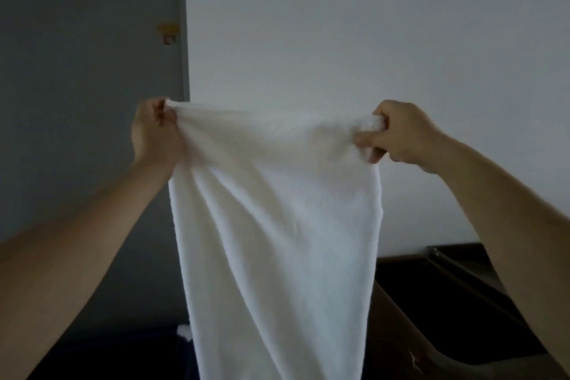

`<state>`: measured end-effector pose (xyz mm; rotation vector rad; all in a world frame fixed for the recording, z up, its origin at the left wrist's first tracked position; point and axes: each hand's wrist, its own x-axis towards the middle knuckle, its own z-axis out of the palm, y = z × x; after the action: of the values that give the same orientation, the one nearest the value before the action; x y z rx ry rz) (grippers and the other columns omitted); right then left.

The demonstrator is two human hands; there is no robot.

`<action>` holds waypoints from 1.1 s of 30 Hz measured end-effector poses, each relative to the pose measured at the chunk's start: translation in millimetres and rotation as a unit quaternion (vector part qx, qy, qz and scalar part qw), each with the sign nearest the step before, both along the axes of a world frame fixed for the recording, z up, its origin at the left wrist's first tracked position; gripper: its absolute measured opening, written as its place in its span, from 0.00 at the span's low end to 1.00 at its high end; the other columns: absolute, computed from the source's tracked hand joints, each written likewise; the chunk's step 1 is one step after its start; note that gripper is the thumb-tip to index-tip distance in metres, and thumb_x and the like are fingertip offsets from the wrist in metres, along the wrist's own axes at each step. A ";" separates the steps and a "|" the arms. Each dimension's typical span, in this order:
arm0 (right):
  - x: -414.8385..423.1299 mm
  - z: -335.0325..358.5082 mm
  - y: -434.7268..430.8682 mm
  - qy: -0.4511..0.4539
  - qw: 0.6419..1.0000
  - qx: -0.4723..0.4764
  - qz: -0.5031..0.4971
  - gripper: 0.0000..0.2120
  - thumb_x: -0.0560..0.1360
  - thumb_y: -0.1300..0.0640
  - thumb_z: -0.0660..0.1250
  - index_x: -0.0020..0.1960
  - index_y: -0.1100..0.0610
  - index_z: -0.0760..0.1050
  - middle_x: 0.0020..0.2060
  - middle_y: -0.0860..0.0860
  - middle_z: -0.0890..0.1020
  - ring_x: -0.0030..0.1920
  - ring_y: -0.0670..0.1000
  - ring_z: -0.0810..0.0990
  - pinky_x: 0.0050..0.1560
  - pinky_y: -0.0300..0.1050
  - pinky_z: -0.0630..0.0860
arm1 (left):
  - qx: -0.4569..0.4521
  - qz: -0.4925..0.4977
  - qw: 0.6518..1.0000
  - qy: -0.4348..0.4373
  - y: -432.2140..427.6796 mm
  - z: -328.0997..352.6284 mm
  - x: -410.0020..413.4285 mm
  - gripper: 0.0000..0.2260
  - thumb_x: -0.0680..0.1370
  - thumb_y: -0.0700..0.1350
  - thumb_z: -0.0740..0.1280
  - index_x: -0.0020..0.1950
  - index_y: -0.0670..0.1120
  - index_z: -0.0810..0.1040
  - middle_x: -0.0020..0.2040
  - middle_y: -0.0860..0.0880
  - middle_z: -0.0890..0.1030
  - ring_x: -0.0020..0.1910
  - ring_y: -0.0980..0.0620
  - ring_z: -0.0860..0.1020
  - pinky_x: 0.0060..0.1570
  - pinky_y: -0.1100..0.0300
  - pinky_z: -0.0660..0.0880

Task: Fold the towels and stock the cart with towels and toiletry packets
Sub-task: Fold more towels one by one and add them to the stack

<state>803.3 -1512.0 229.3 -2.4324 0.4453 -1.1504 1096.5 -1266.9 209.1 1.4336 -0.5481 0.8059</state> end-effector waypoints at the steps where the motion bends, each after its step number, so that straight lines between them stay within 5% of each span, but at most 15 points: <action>1: 4.6 0.6 6.8 0.037 0.999 -0.011 -0.009 0.13 0.72 0.54 0.76 0.45 0.54 0.71 0.30 0.52 0.84 0.28 0.47 0.83 0.30 0.41 0.70 | -0.012 0.014 1.000 0.000 2.2 -2.7 -2.5 0.14 0.82 0.43 0.57 0.65 0.44 0.76 0.58 0.48 0.79 0.54 0.53 0.75 0.51 0.64 0.67; 3: 7.9 0.2 12.8 0.050 0.997 -0.035 -0.040 0.14 0.71 0.56 0.77 0.44 0.52 0.71 0.31 0.51 0.81 0.26 0.46 0.80 0.27 0.40 0.69 | -0.011 0.030 0.999 -0.007 5.1 -21.3 -4.7 0.13 0.83 0.43 0.56 0.65 0.45 0.74 0.59 0.47 0.78 0.56 0.51 0.74 0.51 0.64 0.65; 6: 7.2 3.6 13.5 -0.089 0.988 -0.072 -0.104 0.14 0.69 0.54 0.78 0.43 0.52 0.72 0.35 0.49 0.80 0.35 0.53 0.81 0.34 0.44 0.75 | 0.007 0.019 0.999 -0.037 4.6 -41.7 -5.3 0.13 0.84 0.45 0.55 0.66 0.46 0.72 0.57 0.52 0.76 0.53 0.53 0.73 0.52 0.63 0.65; 9: 15.8 -5.8 15.2 -0.131 0.983 -0.046 -0.119 0.17 0.71 0.53 0.76 0.56 0.52 0.73 0.47 0.52 0.79 0.46 0.59 0.82 0.48 0.53 0.79 | -0.018 0.001 1.000 -0.017 -0.8 -42.3 -7.6 0.14 0.84 0.46 0.54 0.67 0.46 0.71 0.54 0.55 0.73 0.51 0.55 0.71 0.50 0.65 0.64; 13: 14.5 -11.4 11.6 -0.152 0.983 -0.028 -0.102 0.23 0.72 0.53 0.76 0.64 0.52 0.73 0.39 0.47 0.81 0.34 0.42 0.81 0.36 0.32 0.73 | -0.020 -0.030 0.999 0.003 -3.0 -61.0 -4.1 0.12 0.84 0.46 0.55 0.65 0.45 0.71 0.53 0.54 0.74 0.49 0.58 0.72 0.47 0.68 0.65; 15: 14.6 -8.6 8.5 -0.170 0.979 0.007 -0.115 0.13 0.71 0.54 0.76 0.53 0.56 0.78 0.32 0.46 0.80 0.29 0.41 0.80 0.35 0.37 0.76 | -0.063 -0.051 0.996 0.022 -3.3 -59.1 -4.8 0.09 0.82 0.50 0.59 0.57 0.47 0.72 0.45 0.56 0.73 0.39 0.65 0.72 0.40 0.70 0.67; 17: 15.9 -11.3 6.9 -0.147 0.982 0.044 -0.114 0.09 0.72 0.55 0.75 0.43 0.59 0.78 0.31 0.50 0.80 0.28 0.45 0.79 0.35 0.44 0.76 | -0.080 -0.064 0.994 0.035 -3.2 -55.6 -5.0 0.15 0.78 0.57 0.62 0.45 0.45 0.71 0.37 0.55 0.69 0.30 0.61 0.68 0.32 0.67 0.66; 21: 17.6 -15.2 6.9 -0.178 0.974 0.137 -0.042 0.10 0.78 0.55 0.70 0.52 0.60 0.73 0.43 0.54 0.80 0.25 0.48 0.82 0.24 0.43 0.76 | -0.047 -0.111 0.990 0.070 -5.0 -55.0 -6.5 0.25 0.69 0.67 0.68 0.32 0.47 0.64 0.25 0.58 0.62 0.22 0.60 0.61 0.20 0.67 0.57; 26: 18.5 -23.0 0.8 -0.111 0.971 0.213 0.001 0.16 0.80 0.53 0.67 0.64 0.57 0.70 0.49 0.58 0.80 0.27 0.54 0.83 0.25 0.46 0.78 | -0.001 -0.204 0.965 0.167 -1.3 -56.3 1.1 0.16 0.71 0.58 0.74 0.38 0.46 0.79 0.30 0.56 0.79 0.29 0.58 0.78 0.22 0.65 0.73; 30: 22.0 -11.6 5.7 -0.222 0.966 0.134 -0.020 0.06 0.78 0.54 0.69 0.49 0.55 0.73 0.44 0.62 0.81 0.36 0.63 0.83 0.33 0.61 0.82 | 0.005 -0.168 0.981 0.093 0.1 -32.4 2.8 0.15 0.77 0.58 0.69 0.45 0.46 0.79 0.34 0.54 0.78 0.31 0.56 0.76 0.23 0.63 0.72; 33: 27.3 -7.0 12.8 -0.208 0.971 0.118 -0.018 0.07 0.79 0.54 0.66 0.50 0.57 0.71 0.43 0.61 0.80 0.32 0.62 0.82 0.30 0.57 0.81 | 0.024 -0.126 0.990 0.064 4.4 -10.4 1.8 0.15 0.77 0.58 0.67 0.48 0.46 0.79 0.37 0.53 0.77 0.34 0.56 0.75 0.30 0.62 0.73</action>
<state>830.5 -1499.2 222.3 -1.9222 0.4631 -1.4836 1098.2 -1262.5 198.7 1.4159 -0.6384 0.4985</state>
